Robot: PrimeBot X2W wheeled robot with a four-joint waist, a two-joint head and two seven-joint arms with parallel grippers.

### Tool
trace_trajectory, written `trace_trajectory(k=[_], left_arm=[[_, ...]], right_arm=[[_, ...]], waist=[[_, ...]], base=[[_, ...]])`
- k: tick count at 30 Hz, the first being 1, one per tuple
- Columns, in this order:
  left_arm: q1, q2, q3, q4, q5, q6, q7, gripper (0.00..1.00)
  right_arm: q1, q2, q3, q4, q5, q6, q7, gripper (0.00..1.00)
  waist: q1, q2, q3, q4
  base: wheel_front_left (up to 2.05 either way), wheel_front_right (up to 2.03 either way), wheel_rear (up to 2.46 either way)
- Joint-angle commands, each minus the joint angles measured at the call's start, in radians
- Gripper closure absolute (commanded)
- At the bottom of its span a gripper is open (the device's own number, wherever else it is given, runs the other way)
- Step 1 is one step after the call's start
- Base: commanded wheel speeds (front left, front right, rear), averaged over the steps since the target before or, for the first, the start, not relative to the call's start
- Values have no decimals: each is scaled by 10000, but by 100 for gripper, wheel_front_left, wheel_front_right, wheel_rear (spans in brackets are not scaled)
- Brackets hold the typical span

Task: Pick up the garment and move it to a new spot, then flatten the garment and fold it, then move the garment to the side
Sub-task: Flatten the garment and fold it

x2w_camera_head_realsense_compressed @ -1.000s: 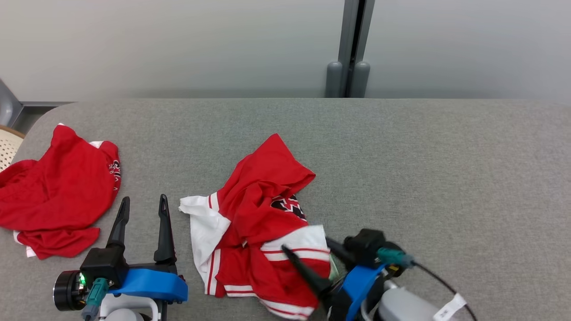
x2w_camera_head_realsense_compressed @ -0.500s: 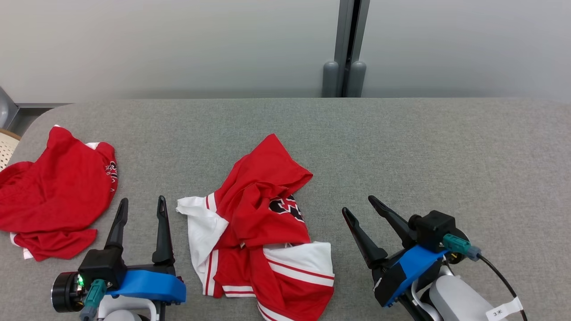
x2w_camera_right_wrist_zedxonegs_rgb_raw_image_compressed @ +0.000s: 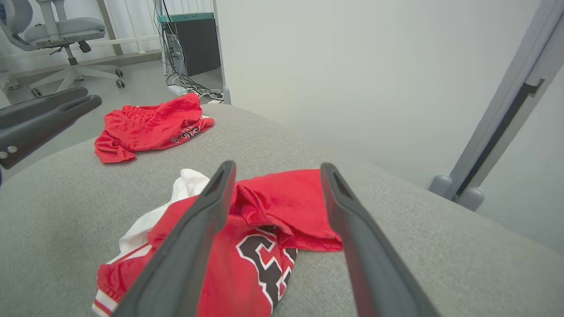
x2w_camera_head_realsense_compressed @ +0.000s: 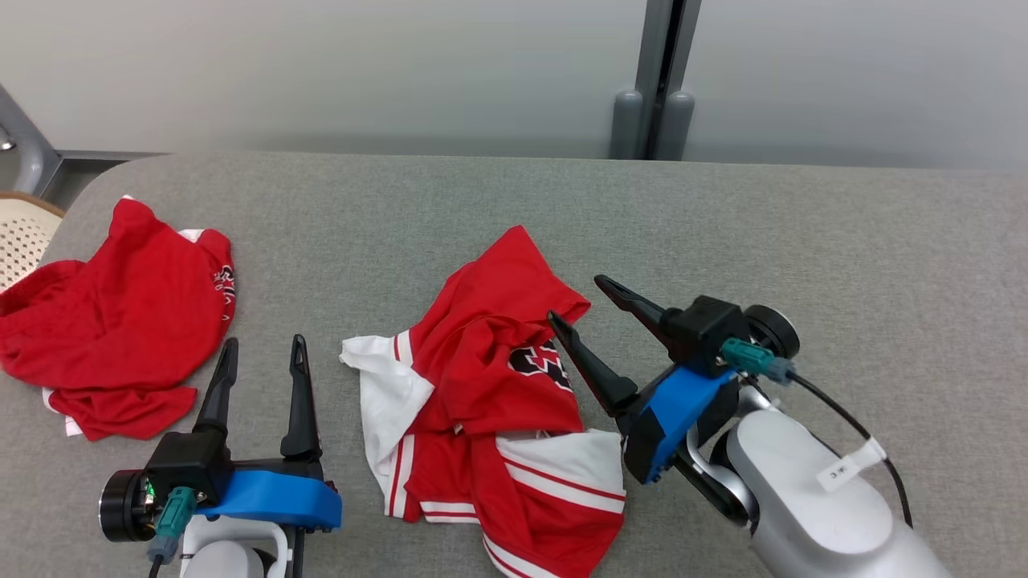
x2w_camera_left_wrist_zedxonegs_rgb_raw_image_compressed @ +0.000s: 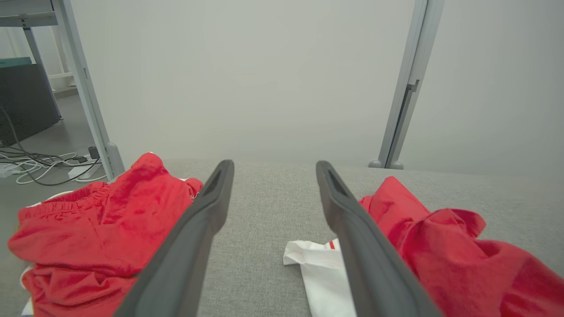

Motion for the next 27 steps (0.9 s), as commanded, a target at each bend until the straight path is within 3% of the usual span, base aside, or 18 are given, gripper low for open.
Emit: trace_trajectory(k=[1,13,20,21,23,27], left_arm=[[-173,-6,-73,-6,-100,44,-48,0],[-593,-7,-482,5,-477,250,-48,0],[-728,-8,-691,-3,-662,341,-48,0],[-746,-10,-745,-2,-693,352,-48,0],[-792,-8,-824,0,-734,405,-48,0],[-814,-7,-833,-17,-782,494,-48,0]], right_arm=[[-422,24,207,253,21,1,137,0],[-2419,81,1905,3599,316,1,218,0],[-3219,423,2637,5430,481,-1,-150,0],[-3321,447,2726,5705,486,-1,-141,7],[-3494,586,2864,6110,594,1,-293,100],[-3776,632,2873,6591,827,-1,-931,100]], waist=[[0,-1,166,214],[0,-1,794,1237],[0,-1,999,1550],[0,-1,1035,1592],[0,-1,1069,1624],[0,-1,1067,1555]], base=[[0,0,0],[0,0,0],[0,0,0],[0,0,0],[0,0,0],[0,0,0]])
